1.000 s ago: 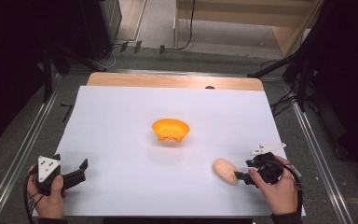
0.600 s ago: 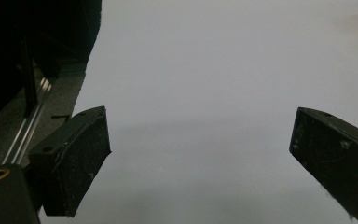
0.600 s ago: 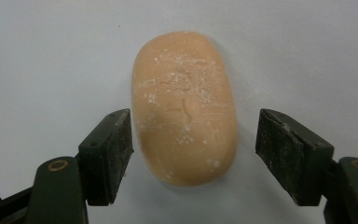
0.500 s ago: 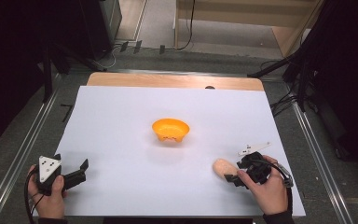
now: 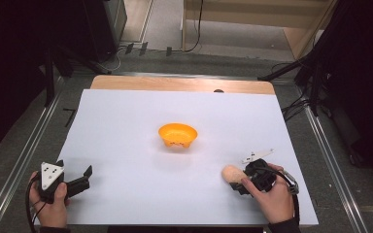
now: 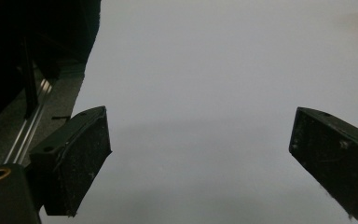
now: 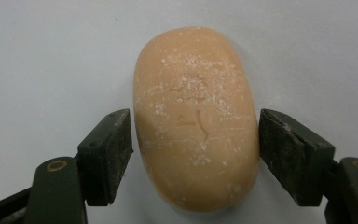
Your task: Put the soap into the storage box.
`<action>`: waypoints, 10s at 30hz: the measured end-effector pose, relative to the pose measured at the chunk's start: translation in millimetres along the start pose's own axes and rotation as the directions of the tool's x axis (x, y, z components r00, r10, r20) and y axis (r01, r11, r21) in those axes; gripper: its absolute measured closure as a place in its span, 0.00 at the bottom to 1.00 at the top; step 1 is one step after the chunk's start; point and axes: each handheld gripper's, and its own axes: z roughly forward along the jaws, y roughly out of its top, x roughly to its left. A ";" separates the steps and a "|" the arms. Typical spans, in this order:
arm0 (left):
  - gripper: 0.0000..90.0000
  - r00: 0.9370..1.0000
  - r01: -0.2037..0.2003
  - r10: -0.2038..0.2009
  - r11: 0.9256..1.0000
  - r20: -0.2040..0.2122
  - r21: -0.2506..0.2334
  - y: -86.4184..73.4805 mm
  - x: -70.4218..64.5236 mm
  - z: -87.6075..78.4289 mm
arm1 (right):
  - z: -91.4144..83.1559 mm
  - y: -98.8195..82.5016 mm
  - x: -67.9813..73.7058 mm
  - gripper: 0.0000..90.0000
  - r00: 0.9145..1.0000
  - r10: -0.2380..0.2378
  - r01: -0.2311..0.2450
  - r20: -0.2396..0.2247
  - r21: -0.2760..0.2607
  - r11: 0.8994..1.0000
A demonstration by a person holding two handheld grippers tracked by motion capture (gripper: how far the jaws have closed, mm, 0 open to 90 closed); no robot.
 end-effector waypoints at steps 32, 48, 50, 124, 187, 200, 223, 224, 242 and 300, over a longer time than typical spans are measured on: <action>0.07 1.000 -0.002 0.002 1.000 0.005 -0.001 -0.1 0.1 -0.2 | 7.7 -5.3 10.8 0.36 0.994 -0.069 0.071 0.087 -0.028 0.997; 0.07 1.000 -0.003 0.003 1.000 0.005 0.000 -0.1 0.0 -0.2 | 2.1 -6.1 3.1 0.37 0.993 -0.113 0.115 0.035 -0.058 0.992; 0.07 1.000 -0.001 0.001 1.000 0.003 0.000 -0.1 0.1 -0.1 | -0.1 -4.2 3.7 0.37 0.992 -0.124 0.127 0.036 -0.067 0.990; 0.08 1.000 -0.019 0.019 1.000 0.011 0.004 -0.3 -1.7 0.9 | 1.6 102.2 4.7 0.37 0.917 -0.395 0.388 -0.055 -0.104 0.916; 0.07 0.998 -0.015 0.014 1.000 0.056 0.018 0.3 1.0 1.3 | 29.9 194.2 19.7 0.37 0.817 -0.559 0.547 -0.144 -0.115 0.829; 0.07 0.998 -0.010 0.010 1.000 0.059 0.013 0.1 1.3 1.2 | 46.7 212.5 28.0 0.37 0.798 -0.580 0.579 -0.164 -0.061 0.813; 0.07 0.998 -0.010 0.010 1.000 0.062 0.012 0.0 1.5 1.1 | 66.4 227.2 34.3 0.34 0.792 -0.574 0.584 -0.206 -0.018 0.812; 0.07 0.998 -0.010 0.009 1.000 0.062 0.011 0.0 1.5 1.0 | 66.3 227.6 34.1 0.33 0.792 -0.579 0.584 -0.195 -0.039 0.811; 0.07 0.998 -0.015 0.014 1.000 0.061 0.017 0.3 1.2 1.4 | 48.7 202.5 12.6 0.24 0.832 -0.528 0.513 -0.170 -0.126 0.849; 0.07 0.999 -0.015 0.013 0.999 0.045 0.033 0.9 0.0 3.6 | -8.0 31.2 -35.4 0.15 0.953 -0.304 0.288 -0.002 -0.310 0.906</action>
